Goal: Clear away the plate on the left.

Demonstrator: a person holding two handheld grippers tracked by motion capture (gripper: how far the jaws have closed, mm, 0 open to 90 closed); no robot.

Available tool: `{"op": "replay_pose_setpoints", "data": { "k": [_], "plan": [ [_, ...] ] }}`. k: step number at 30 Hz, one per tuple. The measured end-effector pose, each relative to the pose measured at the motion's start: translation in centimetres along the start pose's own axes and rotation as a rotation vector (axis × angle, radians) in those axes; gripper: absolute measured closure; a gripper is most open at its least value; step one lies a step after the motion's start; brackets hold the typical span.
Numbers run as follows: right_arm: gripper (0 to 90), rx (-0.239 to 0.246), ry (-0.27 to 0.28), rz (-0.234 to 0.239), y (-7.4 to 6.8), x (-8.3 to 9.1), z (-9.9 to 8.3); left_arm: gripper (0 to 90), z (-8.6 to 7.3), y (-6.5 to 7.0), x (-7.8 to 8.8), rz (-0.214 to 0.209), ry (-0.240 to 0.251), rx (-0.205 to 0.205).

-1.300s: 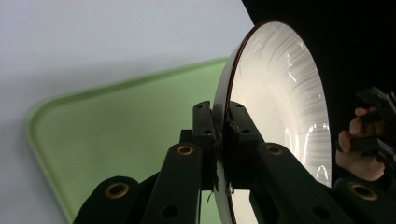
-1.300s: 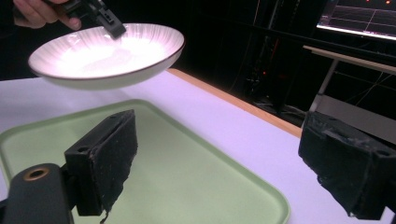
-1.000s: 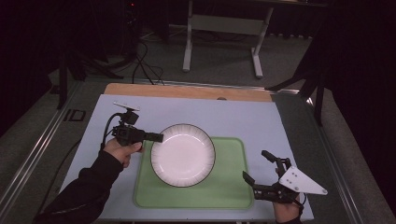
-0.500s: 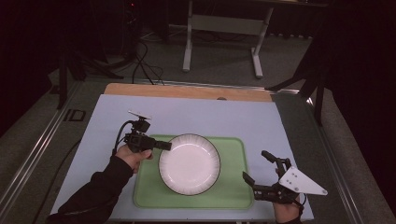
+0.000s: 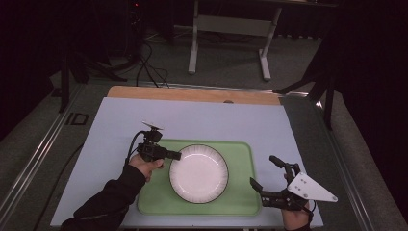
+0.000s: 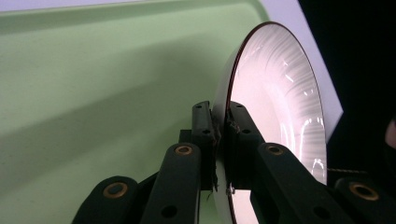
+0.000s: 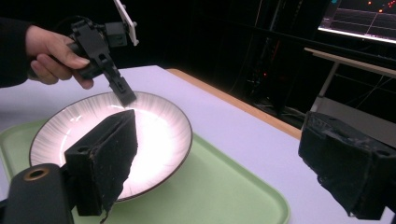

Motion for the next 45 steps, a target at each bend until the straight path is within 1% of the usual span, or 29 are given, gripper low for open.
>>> {"op": "replay_pose_setpoints", "data": {
  "k": [2, 6, 9, 11, 12, 13, 15, 16, 18, 19, 20, 22, 23, 24, 25, 26, 27, 29, 31, 33, 36, 37, 38, 39, 40, 41, 42, 43, 45],
  "plan": [
    [11.5, -0.001, 0.000, 0.001, 0.0, 0.0, 0.0, 84.6, 0.0, -0.4, -0.2, 0.006, -0.002, 0.004],
    [11.5, 0.003, -0.001, 0.000, 0.0, -0.1, 0.0, 84.4, 0.0, -1.4, -0.8, 0.014, 0.000, 0.031],
    [11.5, 0.002, -0.003, 0.001, 0.0, -0.1, -0.1, 84.4, -0.1, -1.7, -1.1, 0.012, -0.005, 0.040],
    [11.5, 0.001, -0.003, 0.002, 0.0, -0.1, -0.1, 84.1, -0.2, -2.1, -1.6, 0.024, -0.008, 0.050],
    [11.5, 0.001, -0.003, 0.002, 0.0, -0.1, -0.1, 83.8, -0.2, -2.1, -1.6, 0.024, -0.008, 0.050],
    [11.5, 0.002, -0.004, 0.001, 0.0, -0.1, -0.1, 83.8, -0.2, -2.2, -1.8, 0.036, -0.014, 0.047],
    [11.5, 0.002, -0.004, 0.001, 0.0, 0.0, -0.1, 84.0, -0.3, -2.6, -1.9, 0.037, -0.005, 0.054],
    [11.5, 0.002, -0.005, 0.001, 0.0, 0.0, -0.1, 84.4, -0.3, -2.8, -2.1, 0.045, -0.010, 0.050],
    [11.5, 0.001, -0.008, 0.002, 0.0, -0.1, -0.1, 84.6, -0.3, -2.9, -2.1, 0.043, -0.012, 0.054],
    [11.5, 0.001, -0.008, 0.002, 0.0, -0.1, -0.1, 84.6, -0.3, -3.0, -2.2, 0.051, -0.014, 0.051],
    [11.5, 0.002, -0.008, 0.003, -0.1, -0.1, -0.1, 84.9, -0.3, -2.9, -2.2, 0.062, -0.024, 0.037],
    [11.5, 0.003, -0.009, 0.004, 0.0, -0.1, -0.1, 84.9, -0.2, -3.0, -2.2, 0.056, -0.025, 0.031],
    [11.5, 0.003, -0.010, 0.005, 0.0, -0.2, -0.2, 85.1, -0.2, -3.0, -2.3, 0.068, -0.028, 0.020],
    [11.5, 0.002, -0.011, 0.006, 0.0, -0.2, -0.2, 85.3, -0.1, -3.1, -2.5, 0.089, -0.043, 0.001],
    [11.5, 0.002, -0.011, 0.007, -0.1, -0.2, -0.2, 85.4, -0.1, -3.1, -2.5, 0.089, -0.043, 0.001],
    [11.5, 0.003, -0.012, 0.007, -0.1, -0.2, -0.2, 85.5, -0.1, -3.5, -2.6, 0.083, -0.053, 0.012],
    [11.5, 0.003, -0.012, 0.007, -0.1, -0.2, -0.2, 85.6, -0.1, -3.5, -2.6, 0.083, -0.053, 0.012],
    [11.5, 0.003, -0.014, 0.007, -0.1, -0.2, -0.2, 85.8, -0.3, -4.0, -2.8, 0.080, -0.053, 0.018],
    [11.5, 0.002, -0.015, 0.008, -0.1, -0.2, -0.2, 85.7, -0.4, -4.4, -2.8, 0.075, -0.066, 0.020],
    [11.5, 0.002, -0.017, 0.007, -0.1, -0.2, -0.2, 85.6, -0.5, -4.6, -2.9, 0.061, -0.051, 0.015],
    [11.5, 0.002, -0.023, 0.012, -0.1, -0.3, -0.3, 85.0, -0.5, -4.6, -2.9, 0.066, -0.048, 0.001],
    [11.5, 0.003, -0.024, 0.014, -0.2, -0.3, -0.3, 83.6, -0.5, -4.6, -2.9, 0.071, -0.049, -0.002],
    [11.5, 0.005, -0.024, 0.016, -0.2, -0.3, -0.3, 78.9, -0.4, -4.5, -2.9, 0.072, -0.040, -0.002],
    [11.5, 0.005, -0.024, 0.016, -0.2, -0.3, -0.3, 78.9, -0.4, -4.4, -2.8, 0.081, -0.036, -0.006],
    [11.5, 0.005, -0.024, 0.017, -0.2, -0.3, -0.3, 76.9, -0.3, -4.4, -2.7, 0.099, -0.040, -0.014],
    [11.5, 0.003, -0.025, 0.016, -0.2, -0.3, -0.3, 75.5, -0.2, -4.3, -2.6, 0.119, -0.029, -0.022],
    [11.5, 0.002, -0.025, 0.016, -0.2, -0.3, -0.3, 75.5, -0.1, -4.1, -2.4, 0.119, -0.019, -0.028],
    [11.5, -0.001, -0.025, 0.015, -0.1, -0.3, -0.4, 73.1, 0.0, -4.0, -2.2, 0.118, -0.015, -0.029],
    [11.4, -0.002, -0.026, 0.015, -0.1, -0.3, -0.4, 72.4, 0.2, -3.6, -1.8, 0.135, -0.012, -0.050]
  ]
}}
Point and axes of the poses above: each handheld gripper's, and its own axes: x roughly backward along the jaws, z roughly out of its top, y roughly to its right, the point moved 4 cm from there along -x, roughly forward along the jaws, and after that the axes turned 15 degrees about -z, right-handed, at the moved point
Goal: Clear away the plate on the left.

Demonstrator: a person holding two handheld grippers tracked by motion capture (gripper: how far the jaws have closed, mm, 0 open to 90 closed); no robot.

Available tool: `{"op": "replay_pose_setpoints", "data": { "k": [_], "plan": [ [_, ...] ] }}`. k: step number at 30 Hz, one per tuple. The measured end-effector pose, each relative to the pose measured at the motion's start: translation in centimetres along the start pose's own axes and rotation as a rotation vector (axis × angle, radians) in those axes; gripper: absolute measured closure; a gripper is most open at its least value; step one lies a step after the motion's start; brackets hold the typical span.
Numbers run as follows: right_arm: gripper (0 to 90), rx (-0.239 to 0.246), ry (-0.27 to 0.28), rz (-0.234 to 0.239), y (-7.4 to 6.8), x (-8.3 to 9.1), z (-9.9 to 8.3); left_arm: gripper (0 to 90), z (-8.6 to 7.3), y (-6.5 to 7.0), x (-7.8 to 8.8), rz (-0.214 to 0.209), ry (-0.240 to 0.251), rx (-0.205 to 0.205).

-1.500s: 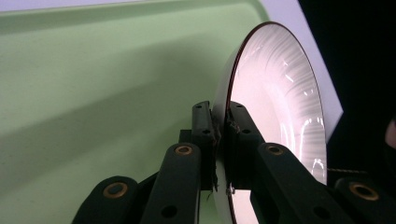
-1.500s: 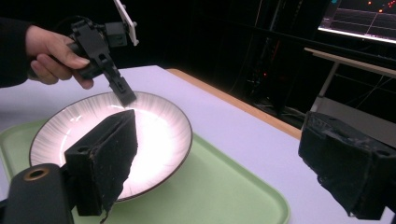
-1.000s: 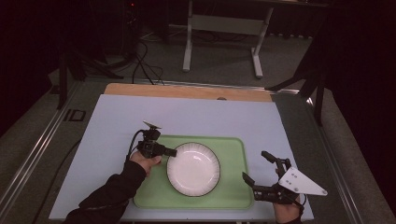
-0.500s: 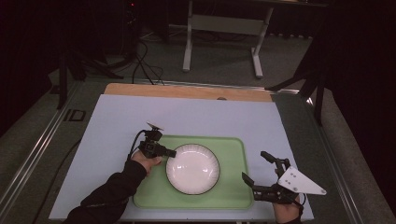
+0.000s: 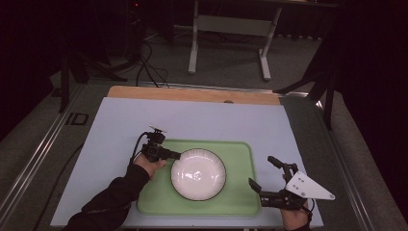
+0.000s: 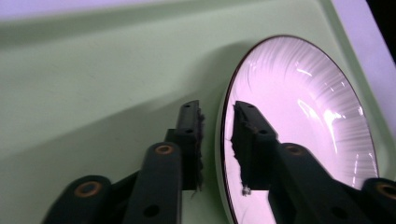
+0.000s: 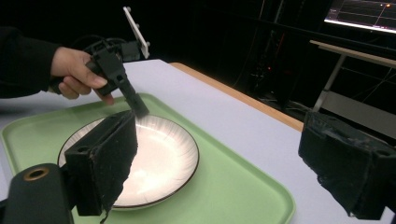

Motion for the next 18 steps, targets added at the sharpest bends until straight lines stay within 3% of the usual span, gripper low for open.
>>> {"op": "replay_pose_setpoints", "data": {
  "k": [4, 5, 7, 8, 12, 14, 15, 18],
  "plan": [
    [11.4, -0.002, -0.004, 0.001, 0.0, -0.1, 0.0, 66.3, 0.2, 1.0, 0.8, 0.012, -0.002, -0.051],
    [11.4, 0.000, -0.004, 0.002, -0.1, -0.1, 0.0, 64.1, 0.2, 1.5, 1.2, 0.033, -0.001, -0.071],
    [11.5, 0.002, -0.006, 0.002, -0.1, -0.1, 0.0, 64.0, 0.2, 1.7, 1.4, 0.030, 0.006, -0.073],
    [11.4, 0.002, -0.005, 0.002, -0.1, -0.1, 0.0, 62.8, 0.2, 2.0, 1.6, 0.020, 0.010, -0.078],
    [11.4, -0.002, -0.005, 0.000, 0.1, -0.1, -0.1, 38.8, 0.2, 3.1, 2.6, -0.022, 0.034, -0.121],
    [11.4, -0.003, -0.007, 0.001, 0.0, -0.2, -0.1, 35.6, 0.3, 4.0, 3.5, -0.075, 0.062, -0.161],
    [11.4, -0.003, -0.007, 0.001, 0.0, -0.2, -0.1, 32.1, 0.3, 4.0, 3.5, -0.075, 0.062, -0.161],
    [11.5, -0.001, -0.008, 0.002, 0.0, -0.2, -0.1, 25.5, 0.4, 5.0, 4.4, -0.087, 0.097, -0.230]
  ]
}}
Point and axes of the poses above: each handheld gripper's, and its own axes: x roughly backward along the jaws, z roughly out of its top, y roughly to its right, the point moved 4 cm from there along -x, roughly forward along the jaws, and after that the axes turned 15 degrees about -z, right-handed, at the moved point
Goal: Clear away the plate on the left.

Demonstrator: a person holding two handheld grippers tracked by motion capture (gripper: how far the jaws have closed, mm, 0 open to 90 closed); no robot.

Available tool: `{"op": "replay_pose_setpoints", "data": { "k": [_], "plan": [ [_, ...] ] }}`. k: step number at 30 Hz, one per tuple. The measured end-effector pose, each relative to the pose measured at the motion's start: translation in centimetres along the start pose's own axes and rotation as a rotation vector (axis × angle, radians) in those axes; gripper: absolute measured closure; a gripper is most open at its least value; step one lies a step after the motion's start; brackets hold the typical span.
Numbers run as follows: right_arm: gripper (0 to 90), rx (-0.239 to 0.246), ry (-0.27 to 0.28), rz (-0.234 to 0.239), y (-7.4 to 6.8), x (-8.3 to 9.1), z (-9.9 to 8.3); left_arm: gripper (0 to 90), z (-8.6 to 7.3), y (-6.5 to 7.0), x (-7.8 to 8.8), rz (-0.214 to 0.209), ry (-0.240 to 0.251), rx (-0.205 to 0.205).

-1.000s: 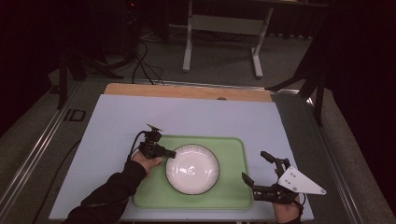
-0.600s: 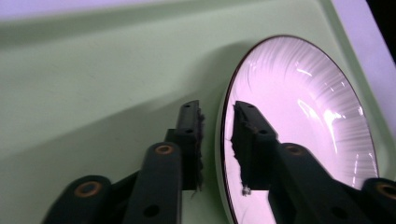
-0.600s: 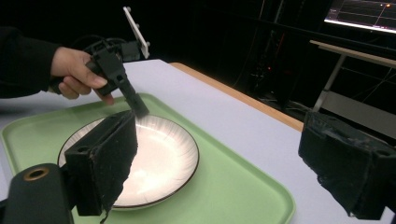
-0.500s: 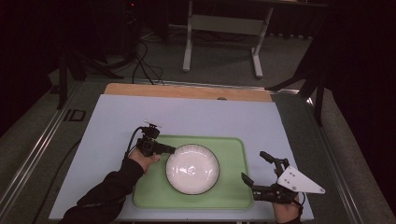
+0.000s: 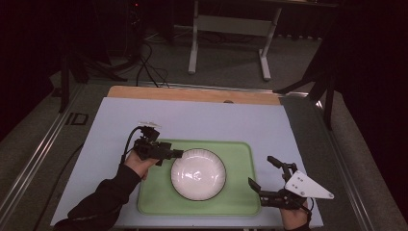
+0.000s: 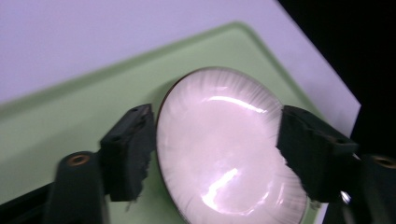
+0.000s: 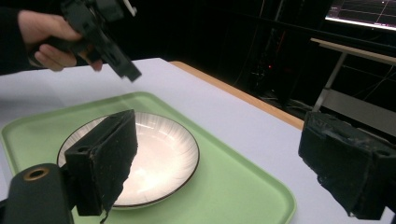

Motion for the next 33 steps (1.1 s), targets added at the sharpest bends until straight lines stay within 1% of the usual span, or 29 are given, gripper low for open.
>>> {"op": "replay_pose_setpoints", "data": {
  "k": [1, 3, 4, 5, 6, 7, 8, 10, 13, 14, 15, 17, 18, 19, 21, 23, 24, 25, 26, 27, 28, 29, 30, 32, 33],
  "plan": [
    [11.4, 0.000, -0.001, -0.001, 0.0, 0.0, 0.0, 15.8, 0.1, 0.3, 0.3, 0.010, 0.004, -0.027],
    [11.5, -0.002, -0.001, -0.001, 0.0, 0.0, 0.0, 14.7, 0.2, 0.9, 0.8, 0.009, 0.025, -0.076],
    [11.4, -0.002, -0.002, -0.002, 0.0, 0.0, 0.0, 6.0, 0.3, 1.2, 1.0, 0.015, 0.042, -0.095],
    [11.4, -0.002, -0.002, -0.002, 0.0, 0.0, 0.0, 6.0, 0.3, 1.4, 1.2, 0.006, 0.056, -0.105],
    [11.4, 0.000, -0.001, -0.001, 0.0, 0.0, 0.0, 1.0, 0.3, 1.6, 1.5, -0.016, 0.060, -0.098],
    [11.4, 0.000, -0.001, 0.000, 0.0, -0.1, 0.0, 0.9, 0.3, 1.8, 1.7, -0.034, 0.069, -0.096],
    [11.4, 0.000, -0.001, 0.000, 0.0, -0.1, 0.0, 0.9, 0.4, 1.9, 2.0, -0.036, 0.084, -0.101],
    [11.4, 0.003, -0.002, -0.001, -0.1, -0.1, 0.0, 0.4, 0.4, 2.3, 2.5, -0.037, 0.104, -0.127],
    [11.4, 0.007, -0.001, -0.005, -0.1, 0.0, 0.1, 0.4, 0.3, 3.0, 3.1, -0.029, 0.108, -0.154],
    [11.4, 0.006, -0.001, -0.005, -0.1, 0.0, 0.1, 0.5, 0.2, 3.3, 3.3, -0.034, 0.119, -0.163],
    [11.4, 0.007, -0.001, -0.006, -0.1, 0.0, 0.1, 0.5, 0.1, 3.5, 3.6, -0.027, 0.120, -0.170],
    [11.4, 0.008, -0.001, -0.006, -0.1, 0.0, 0.1, 0.4, -0.2, 4.0, 4.0, -0.032, 0.124, -0.187],
    [11.5, 0.006, -0.003, -0.006, -0.1, 0.0, 0.0, 0.5, -0.5, 4.4, 4.4, -0.031, 0.122, -0.197],
    [11.5, 0.004, -0.005, -0.005, -0.1, 0.0, 0.0, 0.5, -0.5, 4.4, 4.4, -0.031, 0.122, -0.197],
    [11.5, 0.004, -0.005, -0.004, -0.1, 0.0, 0.0, 0.5, -0.8, 4.8, 4.8, -0.033, 0.116, -0.217],
    [11.5, 0.007, -0.005, -0.005, -0.2, 0.0, 0.1, 0.5, -1.2, 5.1, 5.2, -0.049, 0.119, -0.238],
    [11.4, 0.008, -0.004, -0.003, -0.2, 0.0, 0.1, 0.5, -1.4, 5.3, 5.4, -0.050, 0.118, -0.246],
    [11.4, 0.009, -0.004, -0.004, -0.2, 0.0, 0.1, 0.5, -1.6, 5.4, 5.6, -0.060, 0.118, -0.254],
    [11.5, 0.008, -0.004, -0.004, -0.2, 0.0, 0.1, 0.5, -2.1, 5.6, 5.9, -0.084, 0.113, -0.262],
    [11.4, 0.007, -0.005, -0.004, -0.2, 0.0, 0.1, 0.5, -2.1, 5.6, 5.9, -0.084, 0.113, -0.262],
    [11.4, 0.007, -0.005, -0.004, -0.2, 0.0, 0.1, 0.5, -2.3, 5.7, 6.1, -0.082, 0.111, -0.275],
    [11.5, 0.008, -0.005, -0.005, -0.2, 0.0, 0.1, 0.6, -2.5, 5.7, 6.2, -0.067, 0.100, -0.287],
    [11.4, 0.008, -0.005, -0.005, -0.2, 0.0, 0.1, 0.6, -2.7, 5.8, 6.3, -0.063, 0.091, -0.288],
    [11.4, 0.010, -0.006, -0.005, -0.2, 0.0, 0.0, 0.6, -3.2, 5.9, 6.5, -0.084, 0.092, -0.291],
    [11.4, 0.010, -0.006, -0.005, -0.2, 0.0, 0.1, 0.6, -3.4, 5.9, 6.6, -0.085, 0.093, -0.292]
  ]
}}
Point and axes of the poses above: each handheld gripper's, and its own axes: x roughly backward along the jaws, z roughly out of its top, y roughly to its right, the point moved 4 cm from there along -x, roughly forward along the jaws, and after that the axes turned 15 degrees about -z, right-handed, at the moved point
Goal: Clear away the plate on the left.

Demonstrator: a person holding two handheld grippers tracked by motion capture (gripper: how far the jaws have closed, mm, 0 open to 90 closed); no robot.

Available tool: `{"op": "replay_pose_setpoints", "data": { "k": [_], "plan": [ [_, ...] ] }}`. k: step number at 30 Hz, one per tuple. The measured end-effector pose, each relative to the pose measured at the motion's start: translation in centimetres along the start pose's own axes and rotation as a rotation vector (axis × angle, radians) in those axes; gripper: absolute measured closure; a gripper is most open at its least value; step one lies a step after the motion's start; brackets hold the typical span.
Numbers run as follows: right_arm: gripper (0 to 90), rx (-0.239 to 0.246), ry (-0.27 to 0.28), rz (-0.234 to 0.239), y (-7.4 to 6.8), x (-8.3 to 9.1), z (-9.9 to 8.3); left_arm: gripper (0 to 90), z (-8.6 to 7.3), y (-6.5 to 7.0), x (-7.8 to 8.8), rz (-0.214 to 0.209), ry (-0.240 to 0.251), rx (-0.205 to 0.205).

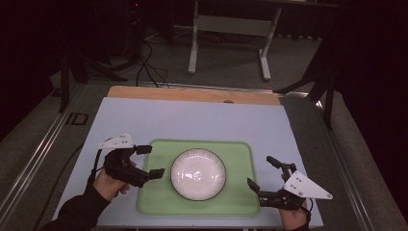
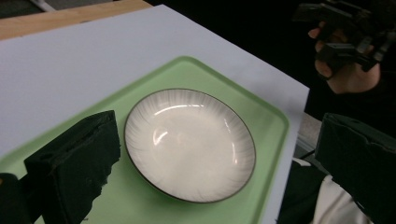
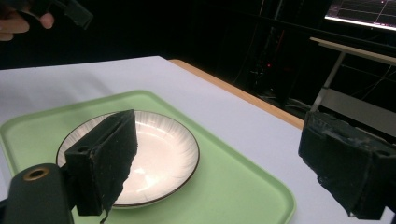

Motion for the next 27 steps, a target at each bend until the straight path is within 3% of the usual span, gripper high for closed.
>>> {"op": "replay_pose_setpoints", "data": {
  "k": [5, 8, 13, 18, 27],
  "plan": [
    [11.4, -0.004, -0.003, 0.001, 0.0, 0.0, 0.0, 0.5, -1.0, 0.3, 0.6, 0.010, -0.007, -0.037],
    [11.4, -0.002, -0.002, 0.000, -0.1, 0.0, 0.0, 0.6, -1.5, 0.1, 1.4, 0.031, 0.030, -0.060],
    [11.4, -0.006, -0.005, 0.004, 0.0, -0.1, -0.1, 0.6, -2.5, -0.3, 2.1, 0.064, 0.052, -0.054],
    [11.4, -0.007, -0.006, 0.006, 0.0, -0.1, -0.1, 0.6, -3.8, -0.6, 1.9, 0.100, 0.052, -0.070],
    [11.4, -0.018, -0.013, 0.009, 0.1, -0.1, -0.3, 0.6, -5.5, -1.1, 1.0, 0.102, 0.036, -0.078]
  ]
}}
Point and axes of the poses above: each handheld gripper's, and its own axes: x roughly backward along the jaws, z roughly out of its top, y roughly to its right, the point moved 4 cm from there along -x, roughly forward along the jaws, and after that the axes turned 15 degrees about -z, right-handed, at the moved point
